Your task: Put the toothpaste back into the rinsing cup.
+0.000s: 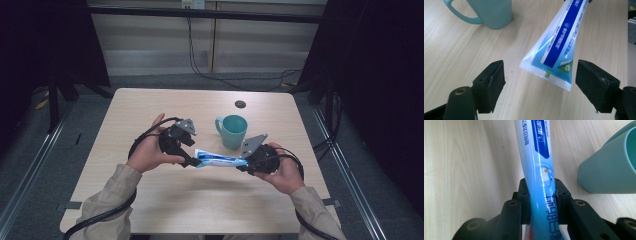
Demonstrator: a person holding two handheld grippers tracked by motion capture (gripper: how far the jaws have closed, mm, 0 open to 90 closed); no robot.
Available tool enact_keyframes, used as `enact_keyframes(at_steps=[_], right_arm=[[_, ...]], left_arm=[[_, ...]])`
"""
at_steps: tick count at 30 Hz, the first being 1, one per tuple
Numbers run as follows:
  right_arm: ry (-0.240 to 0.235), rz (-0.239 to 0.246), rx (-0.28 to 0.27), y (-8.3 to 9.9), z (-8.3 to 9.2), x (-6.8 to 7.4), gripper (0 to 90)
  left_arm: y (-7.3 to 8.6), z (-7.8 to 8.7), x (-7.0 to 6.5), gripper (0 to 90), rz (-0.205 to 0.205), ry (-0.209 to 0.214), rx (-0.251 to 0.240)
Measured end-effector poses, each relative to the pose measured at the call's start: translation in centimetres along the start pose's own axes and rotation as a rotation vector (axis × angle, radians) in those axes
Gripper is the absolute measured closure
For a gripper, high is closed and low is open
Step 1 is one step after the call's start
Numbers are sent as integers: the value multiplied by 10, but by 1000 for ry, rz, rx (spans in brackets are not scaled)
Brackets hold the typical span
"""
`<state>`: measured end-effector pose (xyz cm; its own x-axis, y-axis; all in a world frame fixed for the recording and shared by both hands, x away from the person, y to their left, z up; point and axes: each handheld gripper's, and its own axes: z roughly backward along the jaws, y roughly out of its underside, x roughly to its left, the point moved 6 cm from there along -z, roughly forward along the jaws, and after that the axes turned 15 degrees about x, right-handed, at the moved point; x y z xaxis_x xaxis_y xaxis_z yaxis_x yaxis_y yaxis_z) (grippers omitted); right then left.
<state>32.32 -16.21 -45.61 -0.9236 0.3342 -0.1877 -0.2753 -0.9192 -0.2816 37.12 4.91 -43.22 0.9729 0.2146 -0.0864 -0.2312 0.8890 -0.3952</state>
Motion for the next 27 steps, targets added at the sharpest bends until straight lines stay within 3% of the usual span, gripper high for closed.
enact_keyframes(at_steps=[6,11,21,27], right_arm=[[21,9,-14,-2,5,-1,723],[34,18,-24,-5,9,-1,723],[50,20,-30,-10,3,0,722],[60,31,-33,-13,3,0,721]], left_arm=[[7,1,4,240,26,12,2],[9,-2,4,230,63,52,-26],[2,-7,-1,254,56,96,-39],[-2,-12,-3,301,51,94,-30]])
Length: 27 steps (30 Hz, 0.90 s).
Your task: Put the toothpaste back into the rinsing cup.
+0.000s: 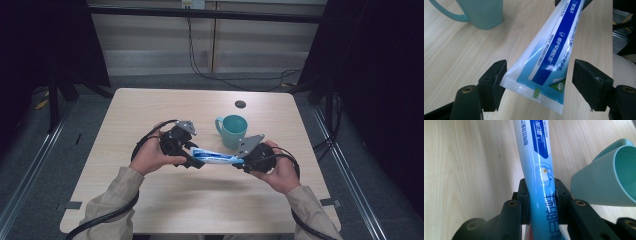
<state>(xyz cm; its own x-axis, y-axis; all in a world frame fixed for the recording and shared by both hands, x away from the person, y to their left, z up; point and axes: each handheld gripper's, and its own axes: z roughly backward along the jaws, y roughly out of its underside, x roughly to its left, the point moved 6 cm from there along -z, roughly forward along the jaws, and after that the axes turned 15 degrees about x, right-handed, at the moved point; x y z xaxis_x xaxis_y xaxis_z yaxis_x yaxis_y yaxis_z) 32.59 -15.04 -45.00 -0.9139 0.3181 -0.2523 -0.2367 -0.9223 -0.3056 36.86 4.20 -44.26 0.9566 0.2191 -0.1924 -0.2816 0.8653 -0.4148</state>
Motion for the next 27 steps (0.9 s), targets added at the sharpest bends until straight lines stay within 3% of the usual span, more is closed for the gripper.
enact_keyframes(at_steps=[8,15,27], right_arm=[[-1,0,-19,-3,2,1,721],[-1,9,-26,-5,0,2,720],[26,9,-22,-5,1,0,718]], left_arm=[[-3,-5,1,278,-8,-5,-8],[-5,-10,-2,390,-22,-1,3],[-5,-13,-8,443,-41,0,56]])
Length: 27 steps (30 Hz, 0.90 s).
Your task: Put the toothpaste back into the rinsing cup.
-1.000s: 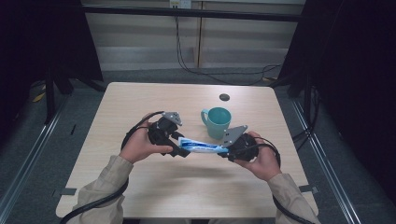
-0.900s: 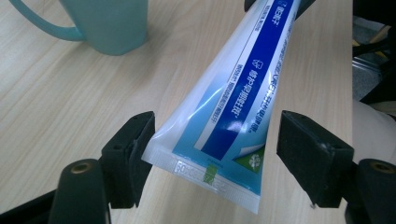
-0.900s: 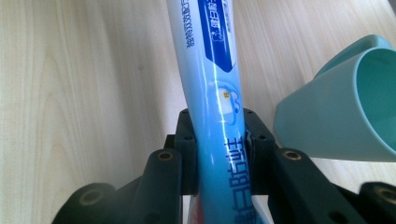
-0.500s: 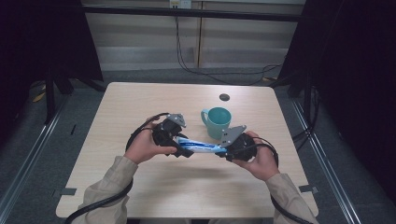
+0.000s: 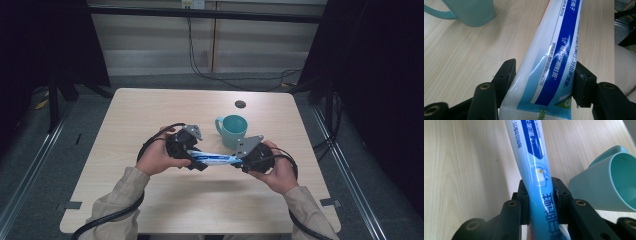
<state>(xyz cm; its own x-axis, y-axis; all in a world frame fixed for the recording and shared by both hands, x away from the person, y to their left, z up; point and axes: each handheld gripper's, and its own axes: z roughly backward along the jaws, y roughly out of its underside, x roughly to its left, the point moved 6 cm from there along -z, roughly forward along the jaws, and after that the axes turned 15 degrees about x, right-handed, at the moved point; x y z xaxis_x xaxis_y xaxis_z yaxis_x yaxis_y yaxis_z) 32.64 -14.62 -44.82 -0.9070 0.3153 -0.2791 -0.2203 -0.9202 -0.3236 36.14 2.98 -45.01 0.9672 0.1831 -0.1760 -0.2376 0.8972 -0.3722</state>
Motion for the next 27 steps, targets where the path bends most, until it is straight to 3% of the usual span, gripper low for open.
enact_keyframes(at_steps=[5,13,14,17,18,24,27], right_arm=[[3,5,1,0,1,0,717],[-3,6,-13,0,3,0,720],[-4,9,-19,-2,3,0,720],[-6,15,-16,-4,4,2,720],[-12,20,-18,-6,5,2,719],[-13,28,-19,-6,4,3,713],[-14,31,-26,-6,4,1,706]], left_arm=[[-1,1,-1,459,1,3,19],[-3,4,0,410,-26,-27,-29],[-5,4,-2,408,-52,-19,-40],[-7,2,-5,376,-76,-14,-37],[-7,2,-6,470,-82,-27,-27],[-6,0,-8,537,-93,-21,20],[-6,2,-9,586,-94,-9,18]])
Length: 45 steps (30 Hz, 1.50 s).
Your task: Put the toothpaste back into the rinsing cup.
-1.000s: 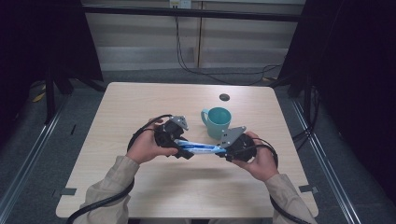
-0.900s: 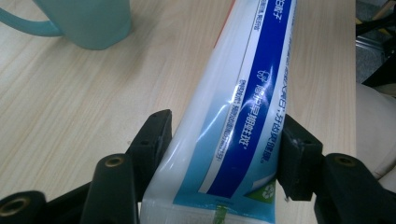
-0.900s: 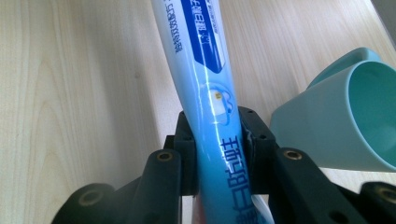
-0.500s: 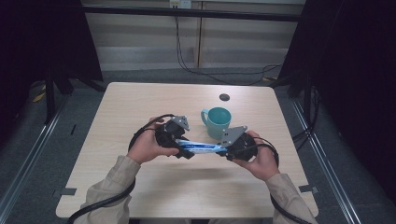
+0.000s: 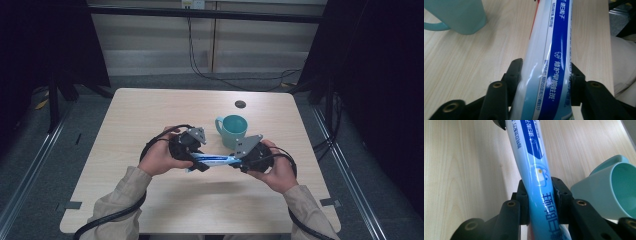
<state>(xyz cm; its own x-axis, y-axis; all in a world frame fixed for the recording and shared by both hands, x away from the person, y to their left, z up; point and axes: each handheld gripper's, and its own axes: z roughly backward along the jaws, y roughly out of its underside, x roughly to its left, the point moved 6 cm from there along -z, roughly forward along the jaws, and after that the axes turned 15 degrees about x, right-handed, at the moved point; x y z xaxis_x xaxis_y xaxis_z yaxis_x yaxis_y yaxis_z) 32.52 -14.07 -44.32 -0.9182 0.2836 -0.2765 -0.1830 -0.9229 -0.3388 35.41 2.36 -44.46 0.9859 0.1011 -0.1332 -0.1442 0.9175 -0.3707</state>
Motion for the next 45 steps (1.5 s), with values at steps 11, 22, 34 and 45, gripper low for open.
enact_keyframes(at_steps=[11,22,34,45], right_arm=[[20,-36,-39,-1,0,-2,573],[56,-88,-69,-3,5,-7,362],[71,-45,-51,-19,8,-6,306],[37,5,-21,-27,-5,0,336]], left_arm=[[-4,9,-4,681,20,-16,-16],[-8,11,-3,704,39,-28,-23],[-12,8,-1,703,68,-30,-26],[-19,6,-4,704,49,-17,-22]])
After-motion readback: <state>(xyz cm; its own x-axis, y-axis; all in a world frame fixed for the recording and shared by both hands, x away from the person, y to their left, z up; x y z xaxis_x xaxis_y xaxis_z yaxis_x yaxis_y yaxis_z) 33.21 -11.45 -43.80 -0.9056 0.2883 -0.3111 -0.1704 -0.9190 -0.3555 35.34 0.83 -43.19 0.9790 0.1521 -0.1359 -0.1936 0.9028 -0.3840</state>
